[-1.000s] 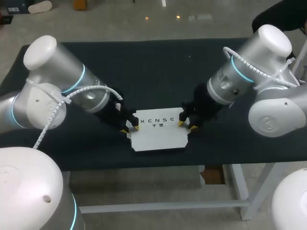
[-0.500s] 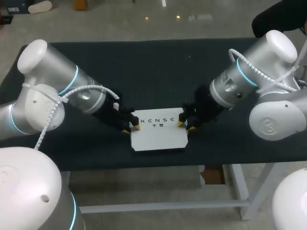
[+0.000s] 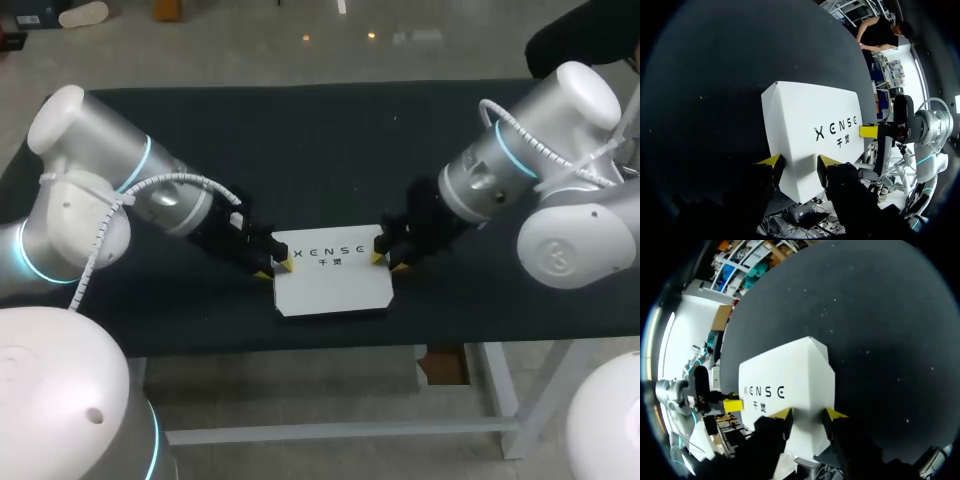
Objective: Assemble the packaging by folding the flat box into shape, placing the metal phone stand inside, and closing the box properly
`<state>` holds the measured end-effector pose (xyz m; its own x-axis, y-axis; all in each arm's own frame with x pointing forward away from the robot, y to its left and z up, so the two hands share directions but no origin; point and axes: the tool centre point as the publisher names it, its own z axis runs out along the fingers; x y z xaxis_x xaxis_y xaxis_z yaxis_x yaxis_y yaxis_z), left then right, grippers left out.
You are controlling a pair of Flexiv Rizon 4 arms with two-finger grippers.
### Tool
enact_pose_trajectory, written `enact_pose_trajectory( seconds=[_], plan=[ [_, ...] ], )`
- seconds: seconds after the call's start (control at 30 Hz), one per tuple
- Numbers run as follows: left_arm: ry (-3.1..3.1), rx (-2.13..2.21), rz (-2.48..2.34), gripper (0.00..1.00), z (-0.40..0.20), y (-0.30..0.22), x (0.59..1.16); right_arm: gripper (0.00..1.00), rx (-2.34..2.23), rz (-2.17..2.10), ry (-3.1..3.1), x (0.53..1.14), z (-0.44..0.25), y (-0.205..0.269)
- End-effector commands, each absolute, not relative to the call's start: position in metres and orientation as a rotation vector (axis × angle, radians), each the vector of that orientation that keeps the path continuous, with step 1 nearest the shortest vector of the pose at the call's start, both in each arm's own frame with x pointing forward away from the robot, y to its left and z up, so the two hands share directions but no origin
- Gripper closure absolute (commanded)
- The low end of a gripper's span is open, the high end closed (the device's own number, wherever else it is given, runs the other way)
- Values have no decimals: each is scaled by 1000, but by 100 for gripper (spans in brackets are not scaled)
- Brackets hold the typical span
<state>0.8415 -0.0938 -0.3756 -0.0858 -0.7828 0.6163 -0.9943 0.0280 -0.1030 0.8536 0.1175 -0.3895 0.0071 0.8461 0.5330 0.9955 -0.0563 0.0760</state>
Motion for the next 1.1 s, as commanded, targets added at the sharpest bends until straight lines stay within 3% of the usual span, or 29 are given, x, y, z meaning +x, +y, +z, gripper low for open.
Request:
enact_pose_trajectory(
  seconds=[0.03,1.1],
  plan=[
    [-1919,1793,718,53,-377,-106,846,57,-1951,-638,-1896,857,-389,124],
    [-1881,1701,685,54,-376,-114,850,56,-1941,-610,-1887,857,-394,131]
  ],
)
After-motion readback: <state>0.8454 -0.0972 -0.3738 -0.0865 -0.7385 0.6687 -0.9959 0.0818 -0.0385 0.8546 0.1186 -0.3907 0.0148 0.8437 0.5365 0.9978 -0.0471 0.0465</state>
